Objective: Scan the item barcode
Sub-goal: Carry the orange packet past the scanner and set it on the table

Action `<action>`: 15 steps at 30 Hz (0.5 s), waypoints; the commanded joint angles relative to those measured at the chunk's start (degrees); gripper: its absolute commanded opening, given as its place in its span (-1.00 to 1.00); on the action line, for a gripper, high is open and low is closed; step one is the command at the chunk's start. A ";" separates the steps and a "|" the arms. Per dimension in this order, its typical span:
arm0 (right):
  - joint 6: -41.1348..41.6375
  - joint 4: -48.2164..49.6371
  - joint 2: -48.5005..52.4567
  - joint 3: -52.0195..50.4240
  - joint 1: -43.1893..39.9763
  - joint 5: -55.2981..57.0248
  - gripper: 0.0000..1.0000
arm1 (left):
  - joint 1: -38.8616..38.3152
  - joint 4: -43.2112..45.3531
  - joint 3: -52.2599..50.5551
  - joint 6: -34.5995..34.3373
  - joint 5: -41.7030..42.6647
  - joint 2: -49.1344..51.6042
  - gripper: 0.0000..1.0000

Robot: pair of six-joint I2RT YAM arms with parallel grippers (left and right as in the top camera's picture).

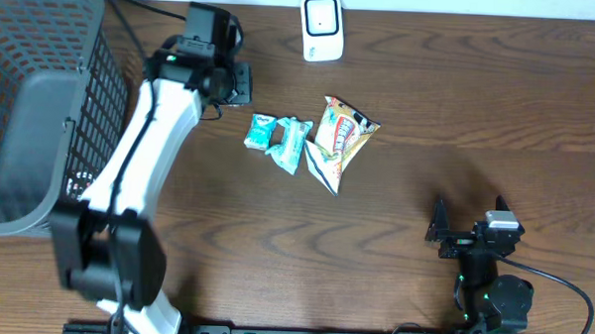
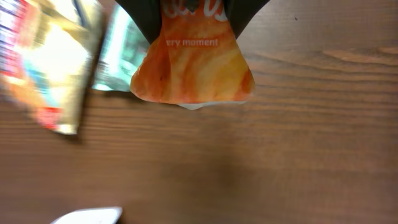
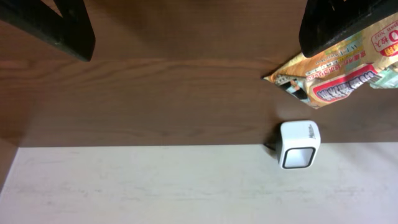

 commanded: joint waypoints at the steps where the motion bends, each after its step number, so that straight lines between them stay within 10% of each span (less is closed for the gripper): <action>1: -0.85 -0.26 -0.24 -0.09 -0.02 0.07 0.99 | -0.02 1.03 -0.44 1.20 -5.51 6.60 -0.85; 11: -0.85 -0.24 -0.24 -0.09 -0.02 0.07 0.99 | -0.02 0.94 -0.44 1.16 -5.81 14.03 -0.54; 15: -0.85 -0.26 -0.24 -0.09 -0.02 0.04 0.98 | -0.02 0.94 -0.42 1.18 -5.81 13.62 0.72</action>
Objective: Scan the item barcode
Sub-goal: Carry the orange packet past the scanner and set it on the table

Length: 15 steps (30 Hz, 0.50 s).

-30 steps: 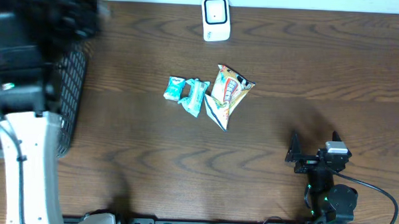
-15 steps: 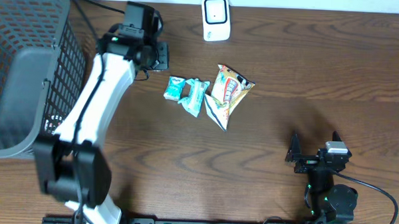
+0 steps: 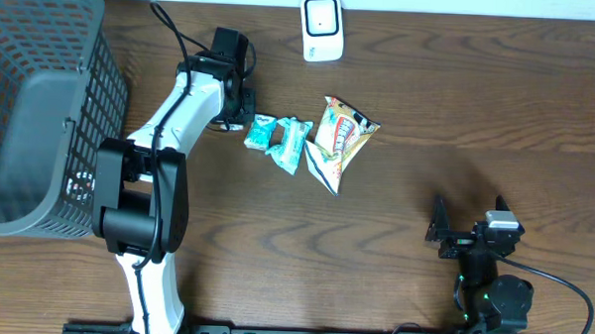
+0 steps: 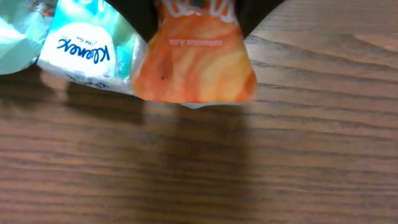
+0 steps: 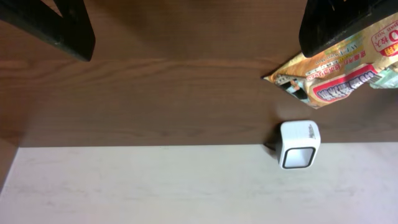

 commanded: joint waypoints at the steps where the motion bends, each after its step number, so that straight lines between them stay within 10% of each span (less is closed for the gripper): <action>1: -0.85 -0.24 -0.24 -0.09 -0.02 0.02 0.99 | -0.02 -0.31 -0.31 0.13 -1.03 -1.09 0.86; 15: -0.85 -0.24 -0.24 -0.09 -0.02 0.02 0.99 | 5.03 7.72 1.97 0.15 -1.07 -32.92 0.96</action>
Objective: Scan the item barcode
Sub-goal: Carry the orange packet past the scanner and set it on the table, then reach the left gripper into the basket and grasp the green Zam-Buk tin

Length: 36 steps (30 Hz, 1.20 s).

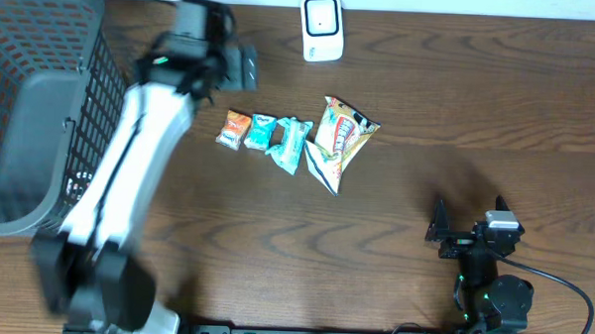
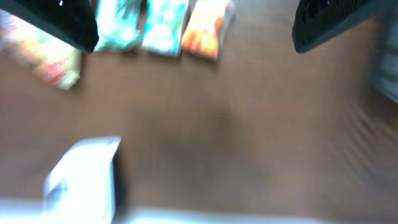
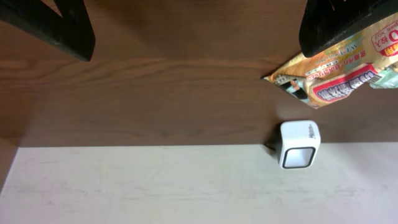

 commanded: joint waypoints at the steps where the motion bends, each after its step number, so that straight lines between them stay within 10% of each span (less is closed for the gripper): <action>1: -0.85 -0.24 -0.24 -0.09 -0.02 0.04 0.98 | 4.72 2.82 1.66 0.11 -1.01 -10.99 0.95; 8: -0.85 -0.24 -0.24 -0.09 -0.02 0.07 0.99 | 20.37 2.56 1.64 -1.51 -1.01 -18.99 0.96; 17: -0.85 -0.26 -0.24 -0.09 -0.02 0.07 0.98 | 42.05 -4.83 1.49 -27.93 -0.96 -14.10 0.96; 26: -0.85 -0.24 -0.24 -0.09 -0.02 0.04 0.99 | 45.09 -10.38 1.49 -29.68 -0.98 -1.95 0.96; 31: -0.85 -0.24 -0.24 -0.09 -0.02 0.04 0.98 | 45.16 -17.53 1.49 -45.51 -0.96 5.92 0.96; 36: -0.85 -0.24 -0.24 -0.09 -0.02 0.04 0.99 | 45.09 -18.38 1.49 -47.06 -0.39 10.80 0.96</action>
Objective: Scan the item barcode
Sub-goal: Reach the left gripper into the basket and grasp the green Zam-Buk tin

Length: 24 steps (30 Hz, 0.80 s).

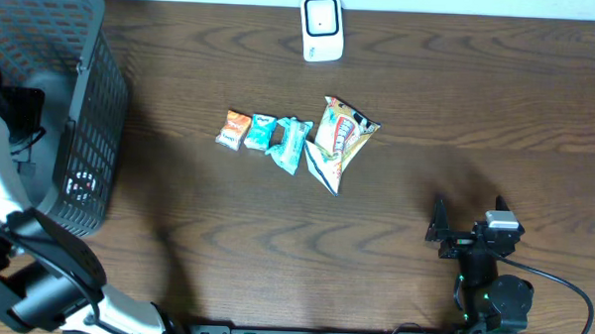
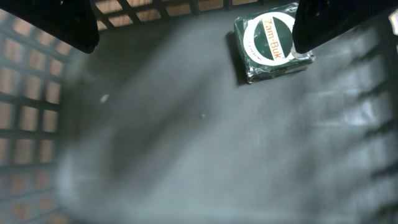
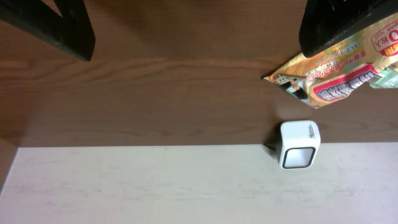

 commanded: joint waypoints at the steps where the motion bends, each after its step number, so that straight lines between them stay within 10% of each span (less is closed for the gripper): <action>1: -0.85 -0.26 -0.24 -0.09 -0.02 0.04 0.98 | 0.22 -1.49 -0.11 -4.15 0.55 2.82 0.96; 24: -0.85 -0.24 -0.24 -0.09 -0.02 0.04 0.98 | -1.88 -3.91 -7.82 -7.39 8.22 12.46 0.95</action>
